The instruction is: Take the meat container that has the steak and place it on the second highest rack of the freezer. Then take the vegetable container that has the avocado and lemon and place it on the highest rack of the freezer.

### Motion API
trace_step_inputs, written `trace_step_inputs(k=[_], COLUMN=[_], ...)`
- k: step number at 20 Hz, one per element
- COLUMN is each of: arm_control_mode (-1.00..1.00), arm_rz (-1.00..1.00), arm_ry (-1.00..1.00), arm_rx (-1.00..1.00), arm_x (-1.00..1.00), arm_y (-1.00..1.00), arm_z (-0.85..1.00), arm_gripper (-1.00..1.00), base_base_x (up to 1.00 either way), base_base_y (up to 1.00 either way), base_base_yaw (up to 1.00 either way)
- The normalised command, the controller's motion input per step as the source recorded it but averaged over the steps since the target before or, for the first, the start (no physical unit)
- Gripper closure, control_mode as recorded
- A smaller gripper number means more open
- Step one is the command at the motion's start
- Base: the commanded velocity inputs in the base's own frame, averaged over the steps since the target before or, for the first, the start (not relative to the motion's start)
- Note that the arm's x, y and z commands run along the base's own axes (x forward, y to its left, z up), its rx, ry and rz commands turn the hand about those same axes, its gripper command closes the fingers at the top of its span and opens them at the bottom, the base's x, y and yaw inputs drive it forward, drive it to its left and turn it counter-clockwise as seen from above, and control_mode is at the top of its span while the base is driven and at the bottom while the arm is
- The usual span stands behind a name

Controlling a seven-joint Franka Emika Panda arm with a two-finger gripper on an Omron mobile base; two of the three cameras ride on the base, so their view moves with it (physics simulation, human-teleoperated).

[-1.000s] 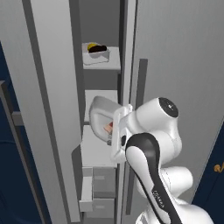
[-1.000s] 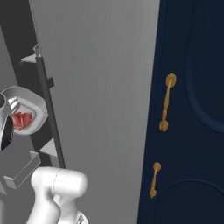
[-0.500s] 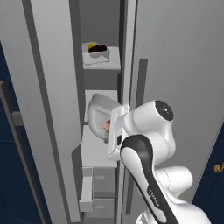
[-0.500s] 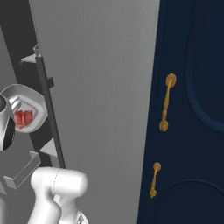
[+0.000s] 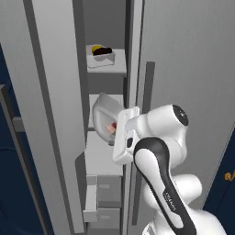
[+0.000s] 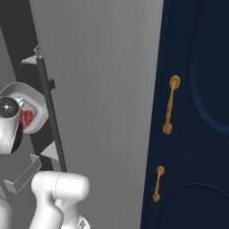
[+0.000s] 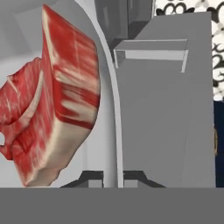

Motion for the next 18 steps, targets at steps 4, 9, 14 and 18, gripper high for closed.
trace_step_inputs(k=[4, 9, 14, 18], arm_control_mode=[-1.0, -1.0, -1.0, -1.0], arm_rz=[0.0, 0.0, 0.0, 0.0], arm_ry=[0.0, 0.0, 0.0, 0.0], arm_rx=[0.05, 0.02, 0.02, 0.0], arm_x=[0.21, 0.52, 0.71, 0.66], arm_y=[0.08, 0.01, 0.0, 0.0], arm_z=[-0.19, -0.19, -0.09, -0.06], arm_gripper=[1.0, 1.0, 1.0, 1.0], base_base_x=[0.0, 0.0, 0.0, 0.0], base_base_y=[0.0, 0.0, 0.0, 0.0], base_base_yaw=[0.0, 0.0, 0.0, 0.0])
